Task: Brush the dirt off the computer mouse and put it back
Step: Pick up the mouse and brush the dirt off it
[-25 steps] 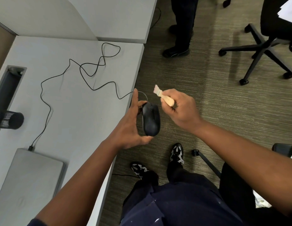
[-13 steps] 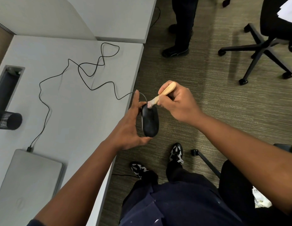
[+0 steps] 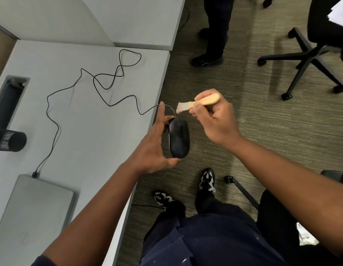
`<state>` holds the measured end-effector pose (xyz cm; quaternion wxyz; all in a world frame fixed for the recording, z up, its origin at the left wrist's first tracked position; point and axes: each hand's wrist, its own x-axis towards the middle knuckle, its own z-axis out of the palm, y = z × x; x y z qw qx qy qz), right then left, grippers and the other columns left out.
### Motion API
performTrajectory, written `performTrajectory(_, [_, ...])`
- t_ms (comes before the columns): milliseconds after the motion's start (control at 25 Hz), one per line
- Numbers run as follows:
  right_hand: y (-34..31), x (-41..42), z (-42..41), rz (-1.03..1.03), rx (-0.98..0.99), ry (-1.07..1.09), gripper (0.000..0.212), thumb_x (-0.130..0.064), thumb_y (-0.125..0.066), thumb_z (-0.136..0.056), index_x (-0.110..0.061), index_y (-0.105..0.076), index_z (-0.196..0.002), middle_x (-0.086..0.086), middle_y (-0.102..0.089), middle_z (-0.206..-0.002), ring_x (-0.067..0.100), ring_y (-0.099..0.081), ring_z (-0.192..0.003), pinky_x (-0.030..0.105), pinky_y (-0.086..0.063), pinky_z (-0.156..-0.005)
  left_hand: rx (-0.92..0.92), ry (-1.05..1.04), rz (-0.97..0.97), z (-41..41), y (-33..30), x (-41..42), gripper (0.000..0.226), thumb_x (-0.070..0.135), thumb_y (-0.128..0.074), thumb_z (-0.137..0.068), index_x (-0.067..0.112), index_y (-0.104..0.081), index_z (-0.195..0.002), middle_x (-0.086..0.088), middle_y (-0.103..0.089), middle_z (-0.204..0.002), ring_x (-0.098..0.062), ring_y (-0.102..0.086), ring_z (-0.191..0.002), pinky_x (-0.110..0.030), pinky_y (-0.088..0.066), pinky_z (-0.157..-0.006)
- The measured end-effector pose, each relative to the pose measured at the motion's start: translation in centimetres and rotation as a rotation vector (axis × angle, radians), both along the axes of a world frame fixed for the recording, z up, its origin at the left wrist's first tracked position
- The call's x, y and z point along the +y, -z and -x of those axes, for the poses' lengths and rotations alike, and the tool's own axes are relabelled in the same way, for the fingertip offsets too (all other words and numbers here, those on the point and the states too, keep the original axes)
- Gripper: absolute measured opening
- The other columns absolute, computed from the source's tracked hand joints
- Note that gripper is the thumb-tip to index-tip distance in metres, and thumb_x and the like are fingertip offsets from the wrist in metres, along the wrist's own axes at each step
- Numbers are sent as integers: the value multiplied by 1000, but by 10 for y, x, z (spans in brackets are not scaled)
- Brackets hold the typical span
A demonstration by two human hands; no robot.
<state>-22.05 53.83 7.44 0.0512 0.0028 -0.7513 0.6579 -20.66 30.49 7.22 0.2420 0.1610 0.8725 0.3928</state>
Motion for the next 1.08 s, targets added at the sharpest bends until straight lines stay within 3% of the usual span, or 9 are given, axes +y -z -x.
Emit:
performTrajectory(120, [-12, 6, 11, 279, -218, -2, 11, -30, -60, -99, -20, -61, -98, 1, -73, -68, 12, -68, -60, 22, -50, -53, 2, 3, -2, 0, 0, 1, 162, 30, -101, -63, 55, 26, -161, 12, -33, -168, -6, -43, -151, -26, -43, -114])
performTrajectory(280, [-10, 11, 24, 265, -452, -132, 9, -25, -58, -102, -18, -59, -96, 0, -71, -62, 11, -62, -54, 21, -47, -48, -10, 18, -25, 0, -1, 4, 160, 28, -99, -64, 54, 27, -160, 12, -34, -166, 2, -41, -150, -15, -42, -112])
performTrajectory(600, [-4, 17, 36, 84, -267, -153, 8, -30, -61, -102, -24, -58, -98, -2, -74, -69, 10, -70, -64, 22, -54, -58, -52, 27, -64, -4, -2, 2, 161, 20, -99, -65, 53, 25, -161, 16, -37, -162, 13, -39, -146, -7, -37, -110])
performTrajectory(720, [-7, 18, 36, 163, -244, -167, 8, -28, -62, -101, -21, -59, -97, 2, -74, -70, 12, -69, -62, 22, -53, -56, -54, 23, -62, -3, -2, 2, 161, 21, -99, -65, 54, 26, -161, 26, -36, -159, 12, -39, -146, -9, -38, -111])
performTrajectory(880, [-9, 21, 37, 144, -259, -230, 8, -26, -63, -99, -20, -60, -97, 3, -72, -67, 11, -67, -59, 20, -51, -53, -43, 17, -74, -3, -4, 2, 162, 20, -100, -65, 54, 27, -161, 12, -38, -164, 2, -42, -149, -13, -39, -114])
performTrajectory(1080, [-6, 19, 36, 21, -147, -242, 7, -22, -64, -102, -23, -60, -97, 19, -75, -86, 25, -74, -75, 27, -58, -66, -61, 15, -102, -4, -6, 0, 163, 19, -100, -65, 55, 27, -160, 11, -38, -165, 1, -42, -149, -21, -40, -119])
